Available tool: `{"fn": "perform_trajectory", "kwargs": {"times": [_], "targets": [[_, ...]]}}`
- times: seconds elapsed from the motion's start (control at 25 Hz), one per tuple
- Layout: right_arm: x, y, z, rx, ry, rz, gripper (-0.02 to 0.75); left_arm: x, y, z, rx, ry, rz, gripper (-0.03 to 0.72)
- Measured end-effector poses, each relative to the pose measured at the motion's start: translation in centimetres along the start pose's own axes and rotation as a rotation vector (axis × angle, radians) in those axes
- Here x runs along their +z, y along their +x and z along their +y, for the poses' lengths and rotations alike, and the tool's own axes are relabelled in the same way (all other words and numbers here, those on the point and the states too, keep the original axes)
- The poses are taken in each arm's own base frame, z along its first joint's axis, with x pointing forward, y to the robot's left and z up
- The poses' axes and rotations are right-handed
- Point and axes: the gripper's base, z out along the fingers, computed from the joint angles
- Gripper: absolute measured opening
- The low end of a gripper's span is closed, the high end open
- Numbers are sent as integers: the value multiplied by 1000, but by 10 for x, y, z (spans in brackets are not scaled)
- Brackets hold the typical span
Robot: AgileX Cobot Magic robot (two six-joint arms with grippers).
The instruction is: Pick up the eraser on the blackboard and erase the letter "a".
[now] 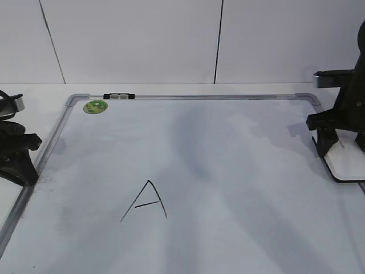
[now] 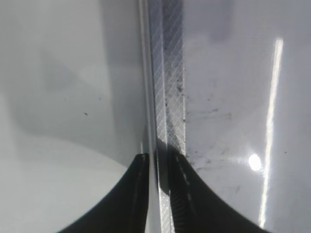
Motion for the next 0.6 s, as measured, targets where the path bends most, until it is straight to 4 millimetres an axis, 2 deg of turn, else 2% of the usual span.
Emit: {"fn": "perform_trajectory", "kwargs": {"times": [0.6], "targets": [[0, -1, 0, 0, -1, -12, 564, 0, 0, 0, 0, 0, 0, 110]]}}
